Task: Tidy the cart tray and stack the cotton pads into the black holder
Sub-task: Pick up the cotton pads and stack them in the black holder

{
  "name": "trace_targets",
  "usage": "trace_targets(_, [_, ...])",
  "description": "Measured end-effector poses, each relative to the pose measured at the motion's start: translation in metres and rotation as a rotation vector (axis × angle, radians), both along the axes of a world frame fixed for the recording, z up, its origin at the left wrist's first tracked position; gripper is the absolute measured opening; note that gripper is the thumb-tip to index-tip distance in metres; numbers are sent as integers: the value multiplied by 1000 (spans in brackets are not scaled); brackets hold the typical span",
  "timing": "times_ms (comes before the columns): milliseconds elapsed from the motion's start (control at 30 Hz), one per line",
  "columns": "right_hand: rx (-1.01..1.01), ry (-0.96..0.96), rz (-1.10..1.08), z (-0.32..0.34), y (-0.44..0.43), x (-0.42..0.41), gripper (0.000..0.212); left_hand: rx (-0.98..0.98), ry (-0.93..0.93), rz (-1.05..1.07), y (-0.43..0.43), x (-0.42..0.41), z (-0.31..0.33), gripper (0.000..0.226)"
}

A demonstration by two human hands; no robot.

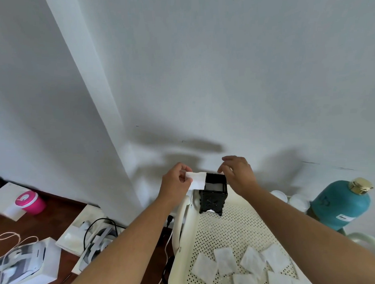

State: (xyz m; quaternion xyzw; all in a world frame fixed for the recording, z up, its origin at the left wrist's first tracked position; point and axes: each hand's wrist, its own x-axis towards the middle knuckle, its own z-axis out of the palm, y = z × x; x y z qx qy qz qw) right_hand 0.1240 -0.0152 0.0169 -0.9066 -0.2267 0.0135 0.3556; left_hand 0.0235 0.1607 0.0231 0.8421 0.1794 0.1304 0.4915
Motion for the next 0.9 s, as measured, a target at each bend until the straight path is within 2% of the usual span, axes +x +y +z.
trace_targets(67, [147,183,60,12,1,2,24,-44,9,-21,-5,4,3,22])
trace_targets(133, [175,303,151,21,2,0,12,-89,7,-43,-11,8,5,25])
trace_targets(200, [107,286,189,21,3,0,6,-110,-5,-61,-15,13,6,27])
trace_targets(367, [67,147,83,16,2,7,8,-78,28,-109,-17,21,2,34])
trace_targets(533, [-69,49,41,7,-1,13,16,231,249,-343,-5,20,-10,78])
trace_targets(600, [-121,43,47,1,0,11,18,306,298,-386,-3,22,-13,87])
trace_targets(900, [-256,81,23,-17,6,6,22,436,350,-446,1,39,-14,83])
